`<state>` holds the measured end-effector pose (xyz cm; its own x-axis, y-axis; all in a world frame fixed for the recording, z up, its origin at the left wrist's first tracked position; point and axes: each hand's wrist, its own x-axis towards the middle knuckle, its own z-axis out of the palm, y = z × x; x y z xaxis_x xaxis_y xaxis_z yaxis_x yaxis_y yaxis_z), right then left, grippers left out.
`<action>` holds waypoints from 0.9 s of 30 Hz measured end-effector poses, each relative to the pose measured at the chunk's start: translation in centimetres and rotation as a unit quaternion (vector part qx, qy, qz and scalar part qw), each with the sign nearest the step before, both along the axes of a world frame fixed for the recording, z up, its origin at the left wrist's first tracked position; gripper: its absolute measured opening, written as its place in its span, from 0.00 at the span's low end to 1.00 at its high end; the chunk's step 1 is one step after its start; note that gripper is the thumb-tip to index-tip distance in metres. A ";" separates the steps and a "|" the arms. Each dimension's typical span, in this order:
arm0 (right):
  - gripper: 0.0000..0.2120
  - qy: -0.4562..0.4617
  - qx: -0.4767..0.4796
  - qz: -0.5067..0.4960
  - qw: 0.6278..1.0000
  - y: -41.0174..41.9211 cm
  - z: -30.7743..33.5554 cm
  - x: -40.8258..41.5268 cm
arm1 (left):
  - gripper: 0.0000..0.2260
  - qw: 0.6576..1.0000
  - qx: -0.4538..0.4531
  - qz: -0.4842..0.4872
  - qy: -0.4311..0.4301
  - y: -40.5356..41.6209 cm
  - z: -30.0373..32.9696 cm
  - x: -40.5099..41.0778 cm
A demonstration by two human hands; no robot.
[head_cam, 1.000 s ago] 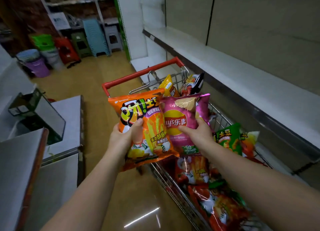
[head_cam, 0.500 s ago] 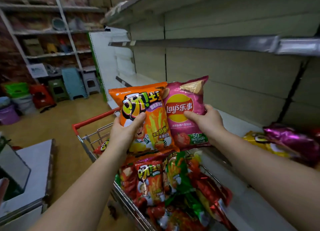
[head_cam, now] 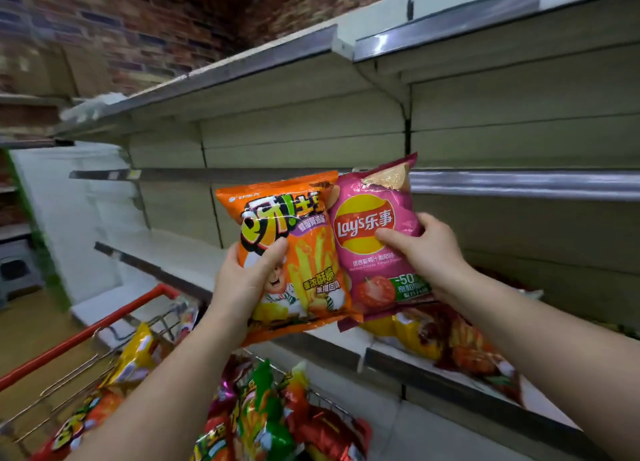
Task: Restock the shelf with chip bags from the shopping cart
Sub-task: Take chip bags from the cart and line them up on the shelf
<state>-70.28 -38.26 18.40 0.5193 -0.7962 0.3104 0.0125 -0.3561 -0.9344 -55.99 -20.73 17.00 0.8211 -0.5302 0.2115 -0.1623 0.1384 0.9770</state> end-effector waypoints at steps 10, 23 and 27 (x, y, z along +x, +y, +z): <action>0.16 -0.020 0.006 -0.194 0.981 1.1 2.4 -8.8 | 0.40 0.981 -0.007 -0.188 -0.046 -5.4 3.6 -3.1; 0.17 -0.037 0.003 -0.439 0.898 6.3 3.8 -27.3 | 0.17 0.887 -0.041 -0.458 -0.037 -11.9 4.9 -19.1; 0.18 -0.040 -0.001 -0.496 0.867 8.1 4.2 -33.9 | 0.13 0.856 -0.039 -0.512 -0.052 -13.2 5.1 -25.9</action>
